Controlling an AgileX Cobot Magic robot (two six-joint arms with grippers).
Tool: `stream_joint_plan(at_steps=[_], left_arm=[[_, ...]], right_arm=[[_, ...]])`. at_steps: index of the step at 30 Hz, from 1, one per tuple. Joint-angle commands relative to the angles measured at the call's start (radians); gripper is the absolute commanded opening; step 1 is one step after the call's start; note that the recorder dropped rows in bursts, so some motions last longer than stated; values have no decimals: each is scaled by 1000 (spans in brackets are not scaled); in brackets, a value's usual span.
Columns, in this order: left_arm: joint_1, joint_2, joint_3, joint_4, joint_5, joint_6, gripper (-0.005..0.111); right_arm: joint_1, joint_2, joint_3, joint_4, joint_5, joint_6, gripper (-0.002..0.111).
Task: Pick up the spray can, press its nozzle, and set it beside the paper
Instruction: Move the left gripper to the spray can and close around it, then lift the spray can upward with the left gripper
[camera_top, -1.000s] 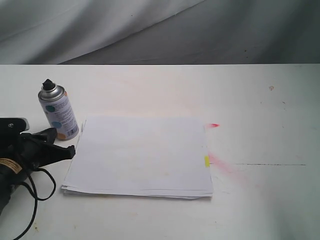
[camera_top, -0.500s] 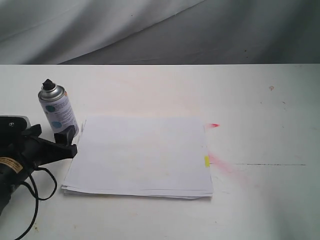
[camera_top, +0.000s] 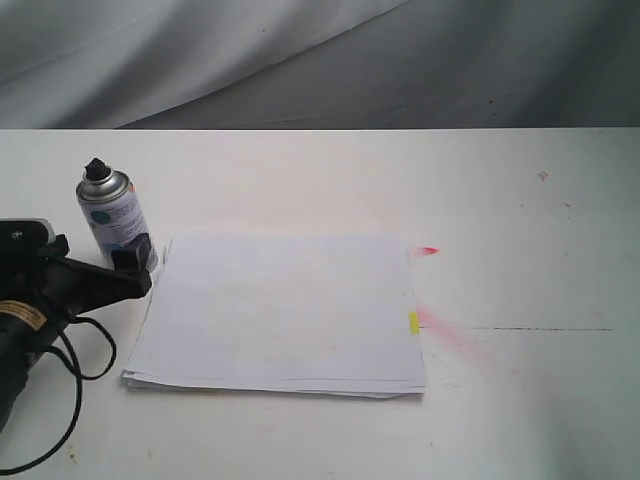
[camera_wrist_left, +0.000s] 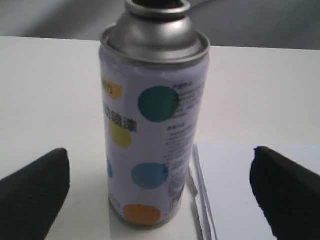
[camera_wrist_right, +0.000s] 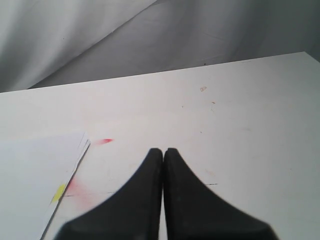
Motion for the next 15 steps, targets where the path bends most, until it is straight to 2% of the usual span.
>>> stream_joint_plan(at_steps=[1, 15], left_arm=[[-7, 33, -60, -14, -7, -1, 91], [-7, 178, -217, -42, -11, -1, 91]], right_arm=[[4, -6, 4, -4, -1, -4, 0], [4, -6, 4, -4, -1, -4, 0]])
